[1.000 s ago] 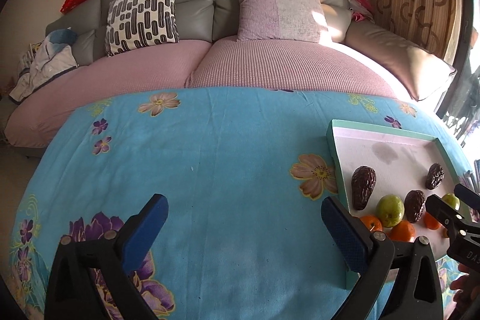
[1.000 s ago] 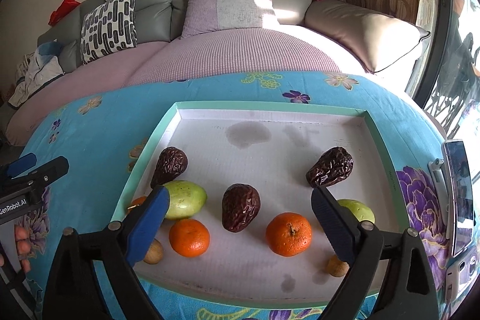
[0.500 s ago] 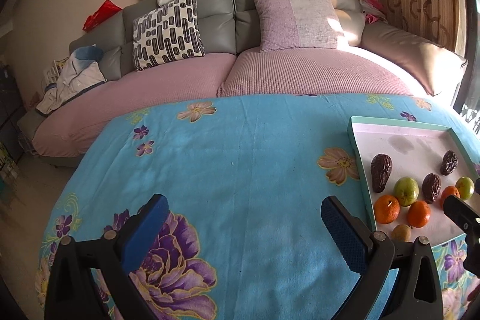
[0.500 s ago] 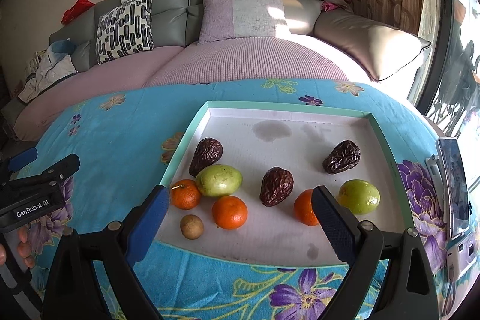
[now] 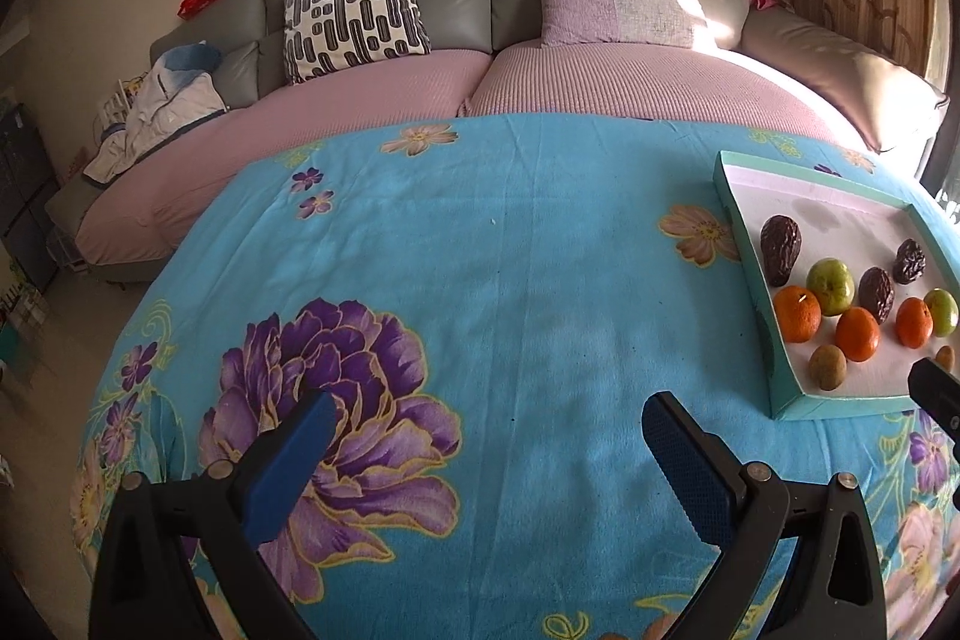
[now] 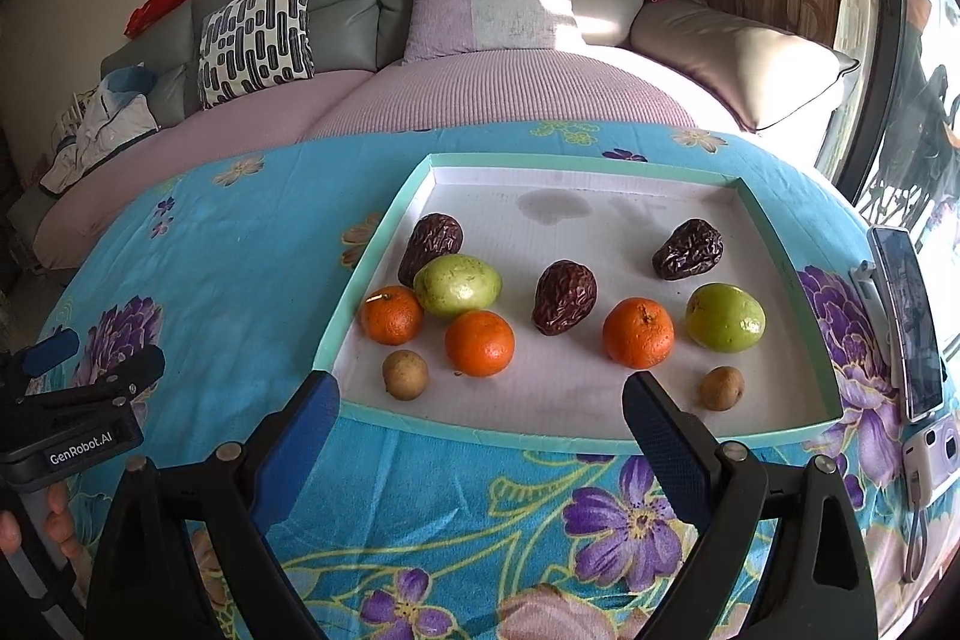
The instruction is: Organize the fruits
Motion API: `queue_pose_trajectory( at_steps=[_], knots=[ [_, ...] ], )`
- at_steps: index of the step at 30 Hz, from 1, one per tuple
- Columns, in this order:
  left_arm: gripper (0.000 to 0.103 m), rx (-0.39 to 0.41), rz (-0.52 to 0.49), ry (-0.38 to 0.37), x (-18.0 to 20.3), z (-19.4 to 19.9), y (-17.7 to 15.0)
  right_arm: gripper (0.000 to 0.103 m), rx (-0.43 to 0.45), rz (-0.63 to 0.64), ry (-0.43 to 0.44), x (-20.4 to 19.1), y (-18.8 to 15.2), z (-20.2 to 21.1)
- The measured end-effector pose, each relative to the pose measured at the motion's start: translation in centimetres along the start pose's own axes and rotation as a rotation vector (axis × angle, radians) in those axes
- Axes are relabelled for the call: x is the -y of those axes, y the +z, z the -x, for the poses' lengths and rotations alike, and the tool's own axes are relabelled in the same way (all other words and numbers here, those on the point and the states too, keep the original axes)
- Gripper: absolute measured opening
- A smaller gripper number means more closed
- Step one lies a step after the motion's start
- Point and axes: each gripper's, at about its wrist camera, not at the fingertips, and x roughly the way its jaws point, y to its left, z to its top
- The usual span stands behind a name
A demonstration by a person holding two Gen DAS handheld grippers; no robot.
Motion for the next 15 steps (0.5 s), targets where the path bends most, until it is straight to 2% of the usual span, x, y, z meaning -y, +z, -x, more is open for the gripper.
queue_pose_trajectory(
  at_steps=[6,15],
  knots=[
    [0.103,-0.006,0.021,0.004,-0.5,-0.8,0.2,0.096,-0.009,0.011,-0.011,-0.2,0.0,-0.5],
    [0.103,-0.071,0.045,0.024,-1.5,-3.0,0.1,0.096,-0.036,0.018,-0.020,-0.5,-0.1,-1.6]
  ],
)
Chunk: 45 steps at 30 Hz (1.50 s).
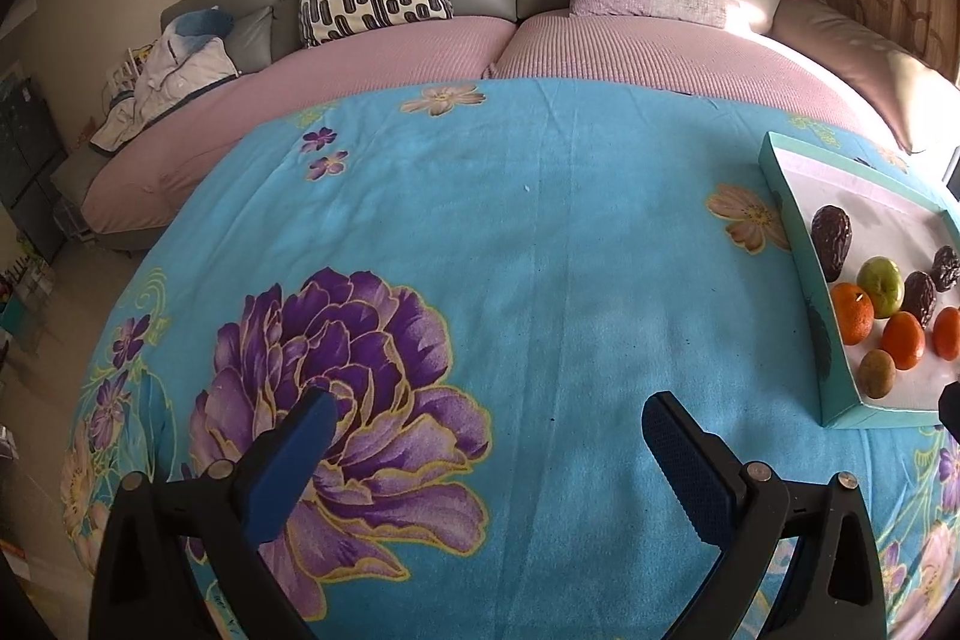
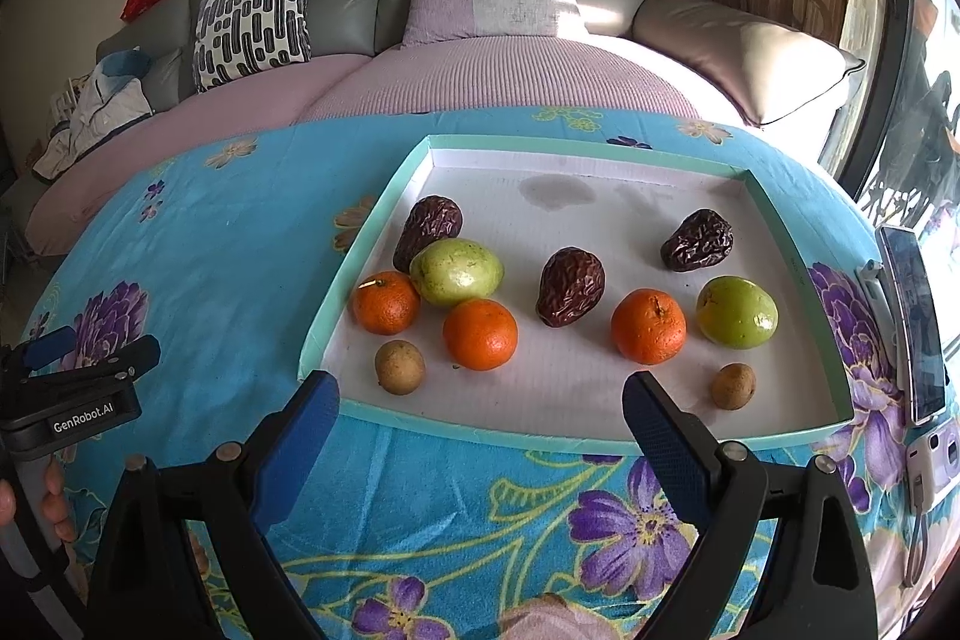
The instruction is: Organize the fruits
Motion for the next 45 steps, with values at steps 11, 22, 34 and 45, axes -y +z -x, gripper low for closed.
queue_pose_trajectory(
  at_steps=[11,22,34,45],
  knots=[
    [0.103,-0.018,-0.012,-0.007,0.2,-0.4,-0.1,0.096,-0.017,-0.001,-0.002,-0.1,-0.3,-0.4],
    [0.103,-0.025,-0.037,-0.018,0.7,-0.5,-0.2,0.096,-0.028,-0.010,-0.004,0.2,-0.4,-0.5],
    [0.103,-0.029,-0.043,-0.024,0.9,-0.5,-0.3,0.096,-0.033,-0.010,-0.004,0.2,-0.5,-0.8],
    [0.103,-0.034,-0.045,-0.026,1.0,-0.5,-0.3,0.096,-0.035,-0.010,-0.005,0.2,-0.6,-0.8]
  ],
)
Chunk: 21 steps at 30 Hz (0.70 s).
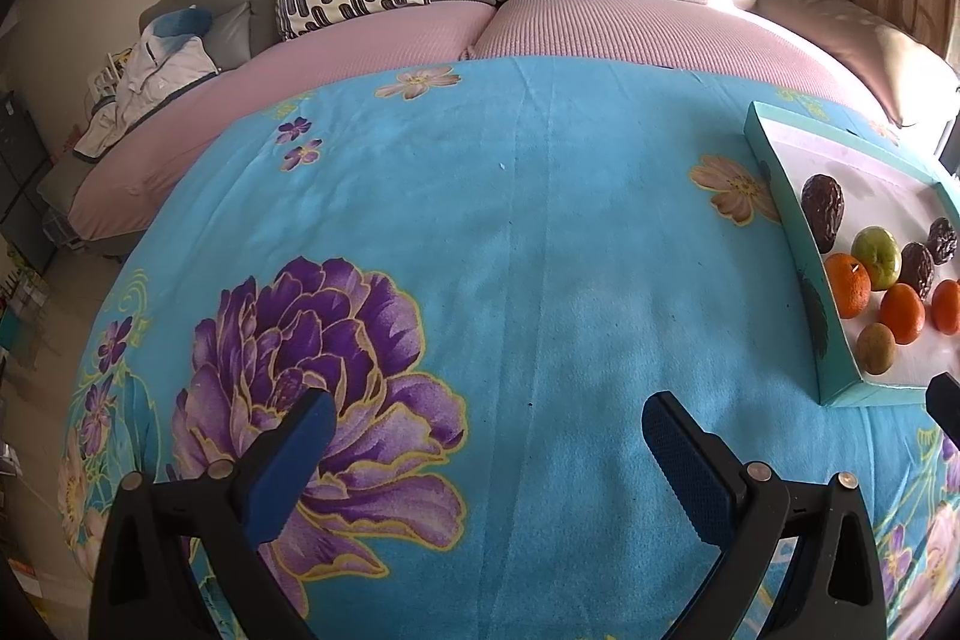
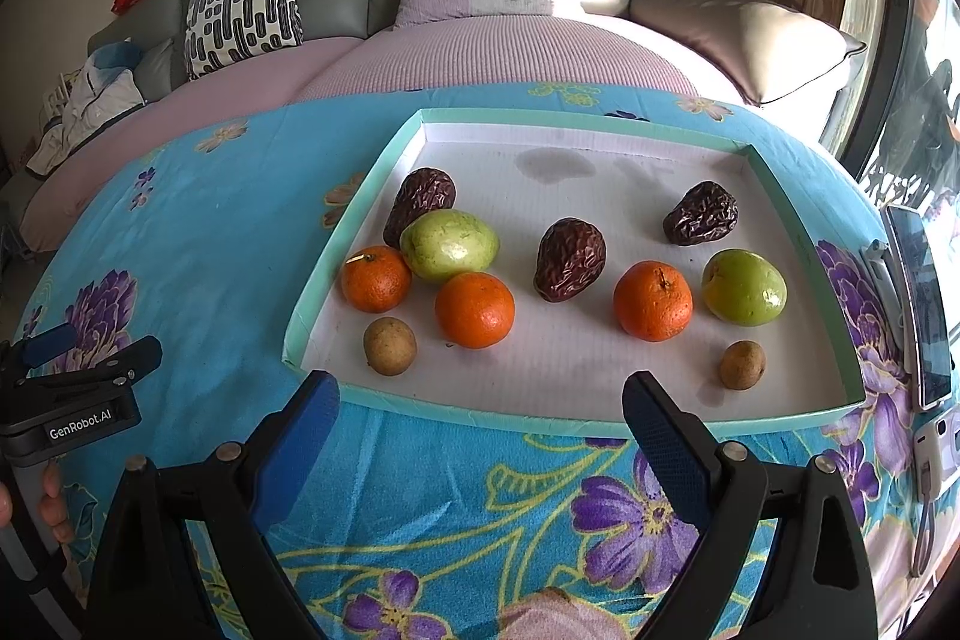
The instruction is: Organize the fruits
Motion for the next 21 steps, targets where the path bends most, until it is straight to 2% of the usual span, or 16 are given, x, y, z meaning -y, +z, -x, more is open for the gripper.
queue_pose_trajectory(
  at_steps=[21],
  knots=[
    [0.103,-0.011,0.003,-0.003,-0.13,-0.21,-0.13,0.096,-0.017,0.000,-0.002,-0.05,-0.21,-0.34]
  ],
)
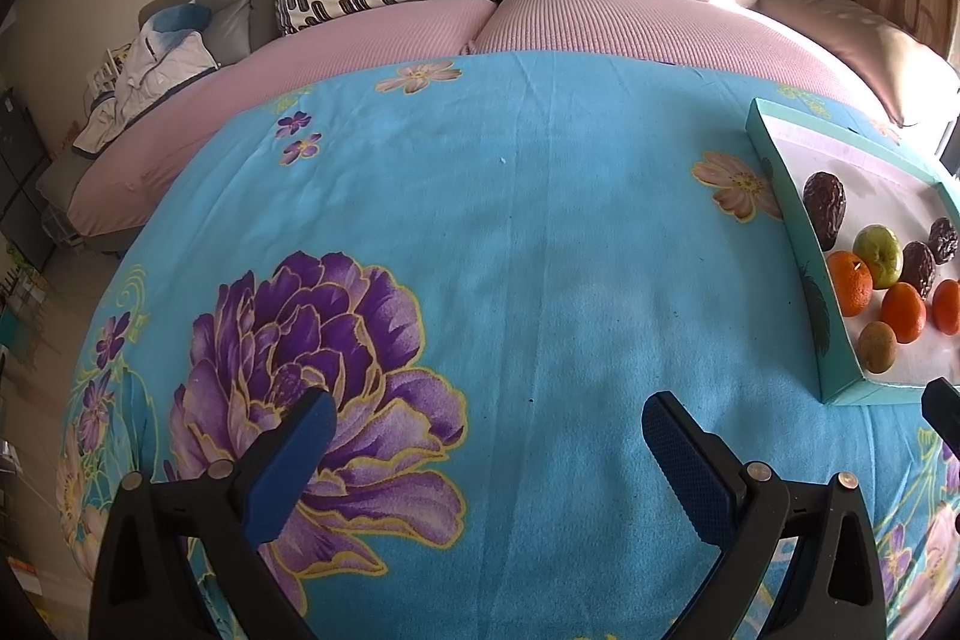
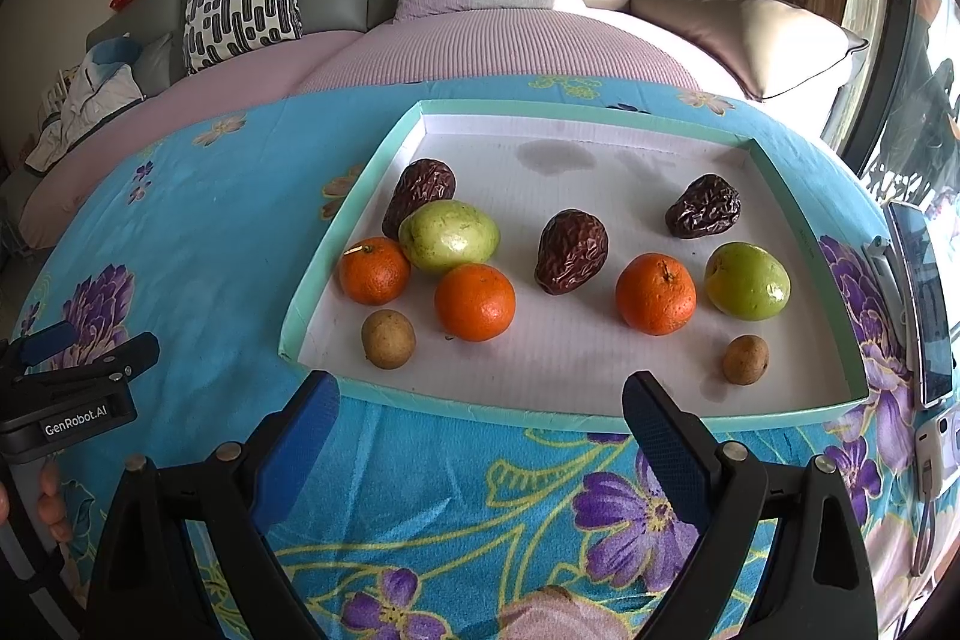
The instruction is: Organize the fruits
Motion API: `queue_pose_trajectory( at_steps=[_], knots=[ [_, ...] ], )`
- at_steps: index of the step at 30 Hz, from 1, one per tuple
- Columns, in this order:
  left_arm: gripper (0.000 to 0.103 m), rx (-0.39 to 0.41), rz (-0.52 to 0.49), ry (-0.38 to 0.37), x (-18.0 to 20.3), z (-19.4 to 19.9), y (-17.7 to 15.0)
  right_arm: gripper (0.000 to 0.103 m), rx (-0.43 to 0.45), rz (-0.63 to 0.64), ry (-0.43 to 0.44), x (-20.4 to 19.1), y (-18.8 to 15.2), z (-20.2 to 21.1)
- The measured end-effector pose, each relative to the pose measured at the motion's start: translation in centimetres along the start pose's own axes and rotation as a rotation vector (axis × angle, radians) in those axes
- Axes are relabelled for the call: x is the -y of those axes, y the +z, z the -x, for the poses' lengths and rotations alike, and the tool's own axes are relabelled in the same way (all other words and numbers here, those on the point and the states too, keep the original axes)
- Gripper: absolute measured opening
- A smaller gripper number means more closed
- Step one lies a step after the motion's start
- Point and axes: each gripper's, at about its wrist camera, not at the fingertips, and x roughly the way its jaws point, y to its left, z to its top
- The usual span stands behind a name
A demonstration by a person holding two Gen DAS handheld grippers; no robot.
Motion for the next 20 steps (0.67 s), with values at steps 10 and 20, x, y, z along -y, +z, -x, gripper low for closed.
queue_pose_trajectory(
  at_steps=[10,20],
  knots=[
    [0.103,-0.011,-0.002,0.006,-0.06,-0.23,0.00,0.096,-0.005,-0.006,-0.004,0.15,-0.07,-0.21],
    [0.103,-0.011,-0.002,0.000,-0.01,-0.02,-0.06,0.096,-0.010,-0.012,-0.007,0.27,-0.03,-0.28]
  ],
)
